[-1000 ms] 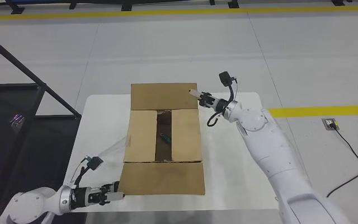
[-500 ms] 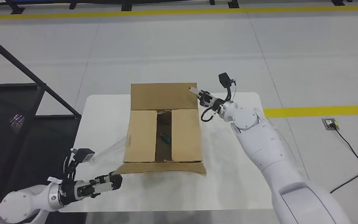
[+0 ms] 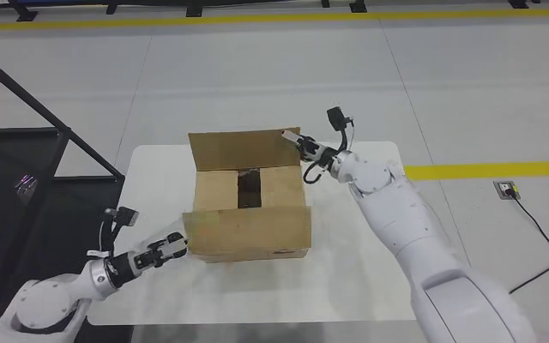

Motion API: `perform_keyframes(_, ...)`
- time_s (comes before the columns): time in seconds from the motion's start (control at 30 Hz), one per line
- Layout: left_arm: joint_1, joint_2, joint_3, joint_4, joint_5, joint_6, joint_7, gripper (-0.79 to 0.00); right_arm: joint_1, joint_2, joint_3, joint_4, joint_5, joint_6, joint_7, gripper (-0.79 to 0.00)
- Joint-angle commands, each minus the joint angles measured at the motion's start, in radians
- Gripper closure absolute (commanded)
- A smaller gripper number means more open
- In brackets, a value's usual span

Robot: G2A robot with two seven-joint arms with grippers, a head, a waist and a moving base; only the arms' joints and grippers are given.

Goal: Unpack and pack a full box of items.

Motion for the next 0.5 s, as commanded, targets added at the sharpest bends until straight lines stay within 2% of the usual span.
perform_keyframes(0.0,-0.003,-0.004,0.013,-0.013,0.049,0.019,0.07,-0.785,0.004,0.003,0.007,0.009,0.009,-0.023,0.01,-0.785)
perform_keyframes(0.17,-0.009,-0.013,0.04,-0.041,0.137,0.038,0.161,-0.785,0.002,0.019,0.035,0.016,0.054,-0.13,0.089,-0.785)
perform_keyframes(0.37,-0.019,-0.021,0.069,-0.061,0.233,0.058,0.226,-0.785,-0.013,0.046,0.084,0.0,0.163,-0.318,0.318,-0.785)
perform_keyframes(0.47,-0.025,-0.025,0.085,-0.066,0.275,0.079,0.255,-0.785,-0.022,0.058,0.103,-0.024,0.22,-0.366,0.426,-0.785)
